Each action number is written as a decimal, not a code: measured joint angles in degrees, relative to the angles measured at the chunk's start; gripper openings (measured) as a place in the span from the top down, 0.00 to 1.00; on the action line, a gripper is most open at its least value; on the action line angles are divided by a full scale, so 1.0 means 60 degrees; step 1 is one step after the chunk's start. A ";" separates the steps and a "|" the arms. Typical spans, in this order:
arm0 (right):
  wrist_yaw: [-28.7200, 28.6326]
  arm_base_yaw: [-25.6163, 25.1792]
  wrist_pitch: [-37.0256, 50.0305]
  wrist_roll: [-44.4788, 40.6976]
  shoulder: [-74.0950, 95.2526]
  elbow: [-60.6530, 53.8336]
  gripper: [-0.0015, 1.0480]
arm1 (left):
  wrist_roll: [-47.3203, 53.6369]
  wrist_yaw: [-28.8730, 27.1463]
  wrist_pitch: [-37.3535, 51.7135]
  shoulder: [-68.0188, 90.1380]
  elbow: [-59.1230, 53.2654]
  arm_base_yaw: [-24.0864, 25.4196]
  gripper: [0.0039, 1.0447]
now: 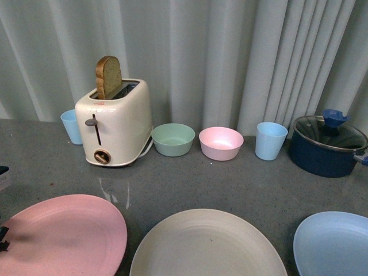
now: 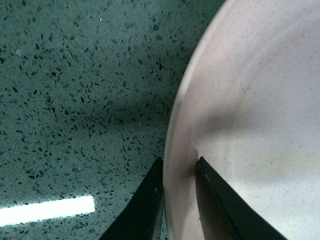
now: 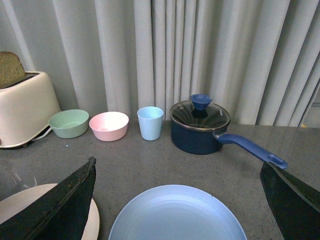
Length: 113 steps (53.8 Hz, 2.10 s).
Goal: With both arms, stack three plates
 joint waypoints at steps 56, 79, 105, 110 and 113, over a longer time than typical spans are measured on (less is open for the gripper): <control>0.0000 0.0000 0.0000 0.0000 0.0000 0.0000 0.07 | -0.3912 0.2211 -0.1395 -0.3770 -0.0565 -0.3136 0.97; 0.0000 0.0000 0.0000 0.0000 0.0000 0.0000 0.07 | -0.5129 0.1016 -0.0878 -0.2131 -0.0146 -0.5173 0.97; 0.0000 0.0000 0.0000 0.0000 0.0000 0.0000 0.07 | -0.5410 0.0670 -0.0827 -0.1308 0.0495 -0.5370 0.97; 0.0000 0.0000 0.0000 0.0000 0.0000 0.0000 0.07 | -0.5373 0.0637 -0.0831 -0.1271 0.0499 -0.5373 0.97; 0.0000 0.0000 0.0000 0.0000 0.0000 0.0000 0.07 | -0.5351 0.0597 -0.0860 -0.1253 0.0510 -0.5370 0.94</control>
